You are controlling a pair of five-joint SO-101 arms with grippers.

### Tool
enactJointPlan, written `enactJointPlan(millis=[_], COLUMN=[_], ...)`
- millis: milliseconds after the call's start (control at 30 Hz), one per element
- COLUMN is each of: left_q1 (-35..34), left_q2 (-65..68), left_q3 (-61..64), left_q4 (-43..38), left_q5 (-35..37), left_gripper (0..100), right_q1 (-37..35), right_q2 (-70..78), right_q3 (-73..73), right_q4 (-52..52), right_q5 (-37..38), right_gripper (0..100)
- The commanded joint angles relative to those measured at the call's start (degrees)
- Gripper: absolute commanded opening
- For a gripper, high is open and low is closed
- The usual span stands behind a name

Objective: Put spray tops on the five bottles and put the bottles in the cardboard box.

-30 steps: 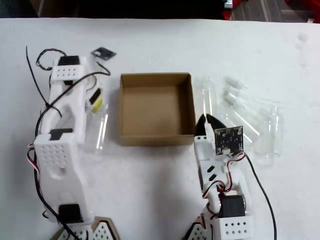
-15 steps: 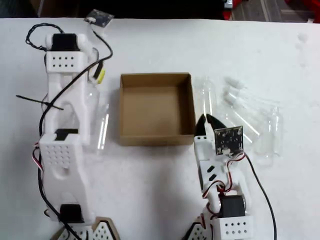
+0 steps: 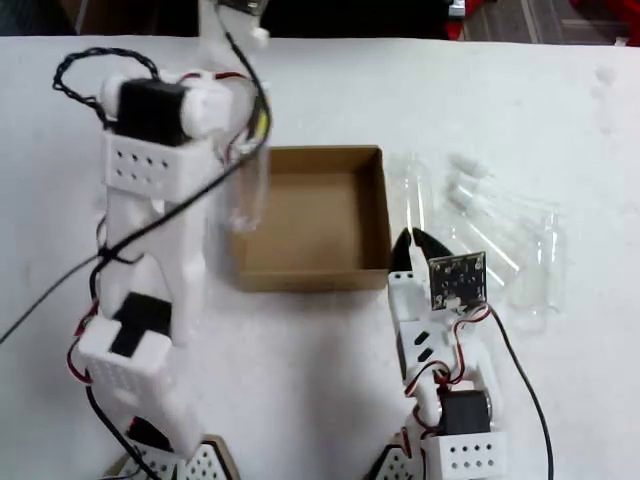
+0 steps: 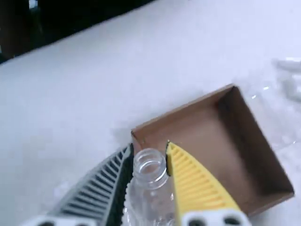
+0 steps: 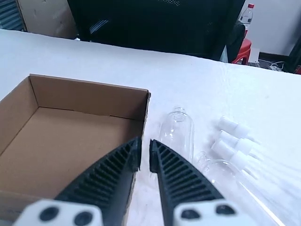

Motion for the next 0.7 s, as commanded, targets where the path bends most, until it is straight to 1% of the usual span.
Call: enactJointPlan(millis=[0, 100, 167, 233, 300, 467, 667], left_q1=[5.4, 8.3, 9.0, 8.8, 8.7, 10.7, 14.4], left_q2=[-2.9, -1.0, 0.1, 0.4, 0.1, -0.7, -4.1], left_q3=[-2.5, -2.8, -3.1, -3.1, -3.1, -2.7, -3.1], left_q4=[-6.9, -7.1, -7.6, -9.0, -9.7, -8.0, -3.6], left_q5=[1.0, 1.1, 1.8, 4.9, 7.5, 7.8, 7.8], left_gripper=[7, 7, 7, 7, 4, 3, 3], right_q1=[0.5, 0.5, 0.5, 0.5, 0.5, 0.6, 0.6], right_q2=[0.0, 0.0, 0.0, 0.0, 0.0, 0.0, 0.0], right_q3=[0.5, 0.5, 0.5, 0.5, 0.5, 0.5, 0.5], right_q4=[-0.8, -0.8, -0.8, -0.9, -1.1, -1.4, -1.4], right_q5=[0.6, 0.6, 0.6, 0.6, 0.6, 0.6, 0.6], right_gripper=[1.7, 1.7, 1.7, 1.7, 1.8, 1.8, 1.8])
